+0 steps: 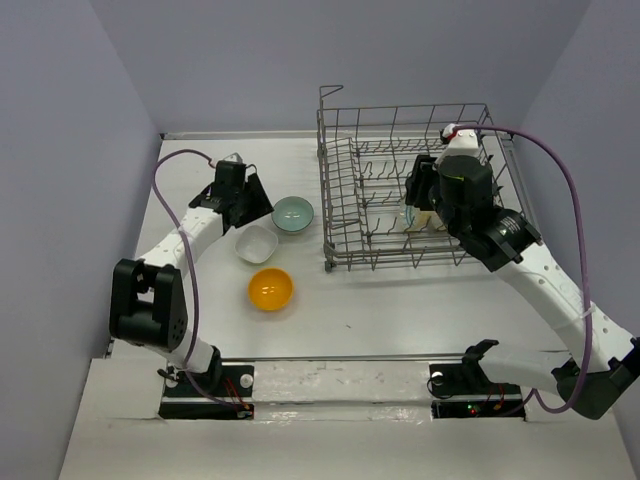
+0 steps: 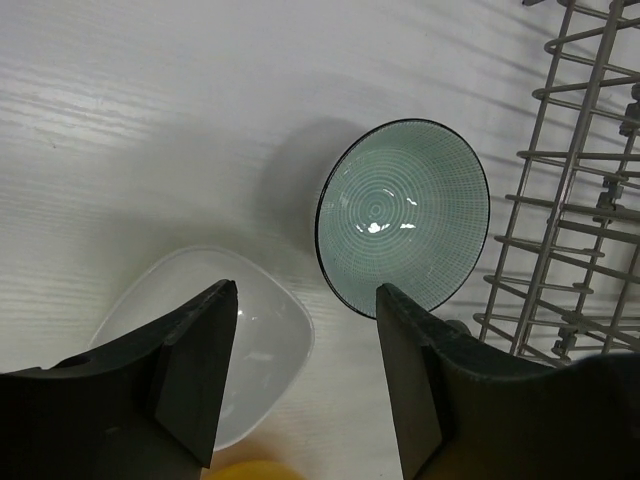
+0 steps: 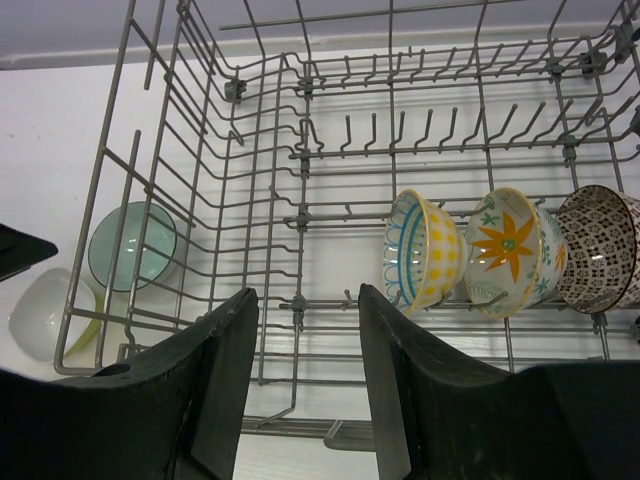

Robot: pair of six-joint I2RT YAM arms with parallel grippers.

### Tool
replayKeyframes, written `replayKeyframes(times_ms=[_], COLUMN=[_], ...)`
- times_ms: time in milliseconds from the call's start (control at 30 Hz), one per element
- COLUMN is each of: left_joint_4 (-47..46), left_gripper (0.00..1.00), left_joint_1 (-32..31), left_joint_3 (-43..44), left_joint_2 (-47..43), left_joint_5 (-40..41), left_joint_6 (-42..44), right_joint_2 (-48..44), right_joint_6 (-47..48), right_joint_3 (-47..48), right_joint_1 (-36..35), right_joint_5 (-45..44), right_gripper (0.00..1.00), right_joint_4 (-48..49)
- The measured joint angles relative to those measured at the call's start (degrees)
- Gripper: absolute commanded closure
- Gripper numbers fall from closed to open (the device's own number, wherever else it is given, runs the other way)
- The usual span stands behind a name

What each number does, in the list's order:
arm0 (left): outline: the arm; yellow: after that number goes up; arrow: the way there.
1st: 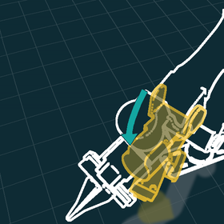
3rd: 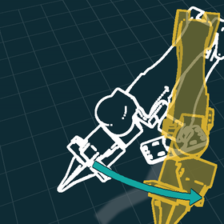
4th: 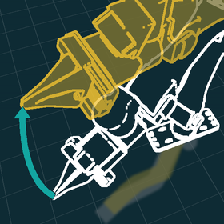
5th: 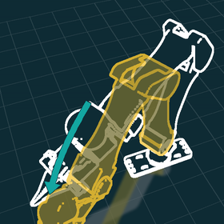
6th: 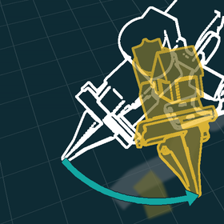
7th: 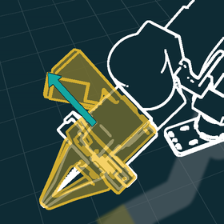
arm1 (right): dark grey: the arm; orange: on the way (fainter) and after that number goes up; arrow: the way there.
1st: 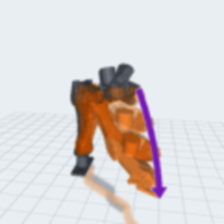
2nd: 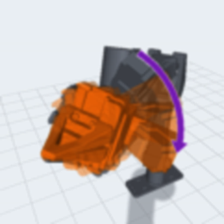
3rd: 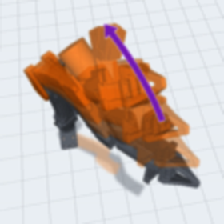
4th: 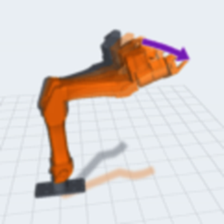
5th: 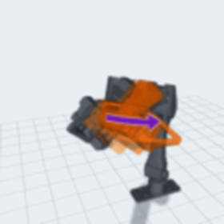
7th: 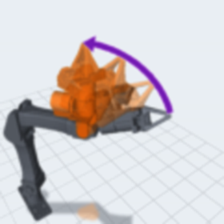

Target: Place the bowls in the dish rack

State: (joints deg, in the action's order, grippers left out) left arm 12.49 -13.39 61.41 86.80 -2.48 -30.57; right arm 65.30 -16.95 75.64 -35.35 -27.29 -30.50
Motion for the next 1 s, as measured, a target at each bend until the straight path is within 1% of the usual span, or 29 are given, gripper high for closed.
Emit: replayKeyframes(times_ms=[200, 567, 733, 1000], left_joint_4=[0.3, 2.4, 3.1, 3.8], left_gripper=[0.35, 0.38, 0.39, 0.44], left_joint_1=[-0.1, -1.6, -1.7, -1.9], left_joint_3=[2.8, 11.3, 12.1, 12.1], left_joint_2=[4.4, 11.7, 14.5, 16.6], left_joint_5=[-0.9, 0.5, 1.1, 1.3], left_joint_6=[0.0, 0.4, 0.5, 0.5], right_joint_2=[0.0, -1.4, -2.6, -2.8], right_joint_6=[0.0, 0.0, 0.0, 0.0], right_joint_3=[-0.4, -2.6, -3.3, -3.5], right_joint_1=[0.0, 0.0, 0.0, 0.0], right_joint_5=[0.9, 1.6, 1.6, 1.6], right_gripper=[0.49, 0.48, 0.48, 0.48], right_joint_4=[0.9, 1.6, 1.8, 1.8])
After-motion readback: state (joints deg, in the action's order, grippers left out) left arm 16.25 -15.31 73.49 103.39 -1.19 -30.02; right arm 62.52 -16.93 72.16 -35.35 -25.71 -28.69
